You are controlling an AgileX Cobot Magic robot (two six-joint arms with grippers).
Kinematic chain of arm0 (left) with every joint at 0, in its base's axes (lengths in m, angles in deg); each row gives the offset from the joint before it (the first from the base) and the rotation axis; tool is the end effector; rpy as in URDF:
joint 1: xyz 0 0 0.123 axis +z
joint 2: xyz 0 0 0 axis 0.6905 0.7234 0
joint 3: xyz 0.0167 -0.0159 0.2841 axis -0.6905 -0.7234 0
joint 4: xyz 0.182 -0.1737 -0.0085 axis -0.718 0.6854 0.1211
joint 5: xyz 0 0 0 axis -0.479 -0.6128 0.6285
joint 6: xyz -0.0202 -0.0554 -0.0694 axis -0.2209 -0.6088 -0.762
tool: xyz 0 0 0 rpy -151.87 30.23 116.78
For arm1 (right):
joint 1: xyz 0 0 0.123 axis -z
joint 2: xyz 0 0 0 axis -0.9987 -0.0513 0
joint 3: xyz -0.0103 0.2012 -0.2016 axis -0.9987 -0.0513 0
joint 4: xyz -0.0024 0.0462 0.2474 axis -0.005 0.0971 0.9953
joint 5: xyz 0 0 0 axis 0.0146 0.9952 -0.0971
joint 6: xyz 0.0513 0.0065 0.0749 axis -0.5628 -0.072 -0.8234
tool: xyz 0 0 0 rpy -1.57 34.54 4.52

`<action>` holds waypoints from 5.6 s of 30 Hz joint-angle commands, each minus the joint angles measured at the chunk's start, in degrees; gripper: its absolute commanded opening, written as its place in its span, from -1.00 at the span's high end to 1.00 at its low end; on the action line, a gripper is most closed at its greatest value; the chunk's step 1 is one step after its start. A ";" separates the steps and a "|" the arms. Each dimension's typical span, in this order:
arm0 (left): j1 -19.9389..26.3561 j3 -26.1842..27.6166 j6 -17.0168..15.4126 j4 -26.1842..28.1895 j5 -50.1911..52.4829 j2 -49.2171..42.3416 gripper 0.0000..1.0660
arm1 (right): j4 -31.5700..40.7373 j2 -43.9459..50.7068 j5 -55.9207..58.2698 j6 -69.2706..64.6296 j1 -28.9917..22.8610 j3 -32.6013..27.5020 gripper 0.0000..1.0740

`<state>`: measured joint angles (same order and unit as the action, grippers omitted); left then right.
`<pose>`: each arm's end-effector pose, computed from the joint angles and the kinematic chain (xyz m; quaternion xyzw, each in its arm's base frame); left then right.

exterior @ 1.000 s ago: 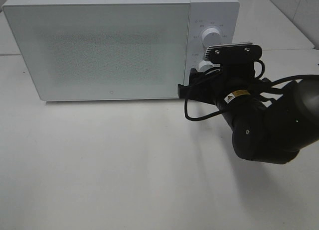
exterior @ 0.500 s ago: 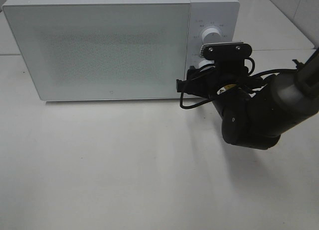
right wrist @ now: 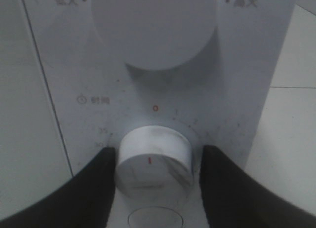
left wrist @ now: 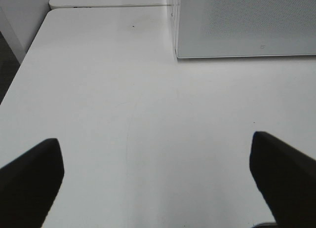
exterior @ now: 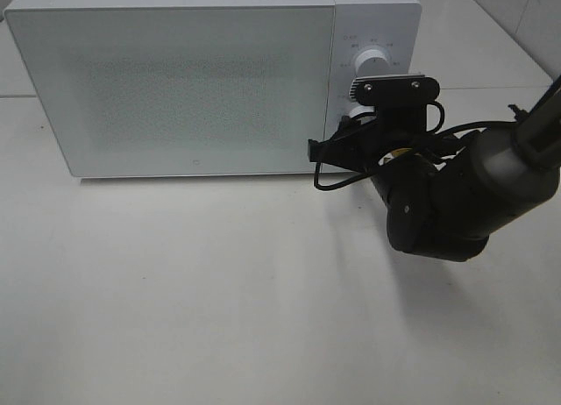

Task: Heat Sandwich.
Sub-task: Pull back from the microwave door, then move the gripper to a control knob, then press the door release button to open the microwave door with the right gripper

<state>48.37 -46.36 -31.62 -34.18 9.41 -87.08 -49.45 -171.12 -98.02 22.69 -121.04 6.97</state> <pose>-0.0043 -0.0074 0.2780 0.0069 0.8485 0.0023 0.5292 0.3221 0.1583 0.1138 -0.0230 0.7592 -0.0068 0.6504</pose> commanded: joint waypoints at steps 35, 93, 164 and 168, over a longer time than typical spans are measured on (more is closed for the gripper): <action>-0.46 -0.17 -0.17 0.29 0.63 -1.49 -0.82 | -5.16 0.34 -2.81 -35.47 -0.06 0.69 0.88; -0.46 -0.17 -0.17 0.29 0.63 -1.49 -0.82 | -0.52 0.17 -6.19 -102.56 -0.06 0.69 0.87; -0.46 -0.17 -0.17 0.29 0.63 -1.49 -0.82 | -12.09 30.14 39.13 -40.91 0.11 -15.93 -0.38; -0.46 -0.17 -0.17 0.29 0.63 -1.49 -0.82 | -12.09 33.06 43.95 -31.40 0.11 -15.93 -0.38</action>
<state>48.37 -46.36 -31.62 -34.18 9.47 -87.08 -60.91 -138.86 -55.91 -12.32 -120.98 -9.19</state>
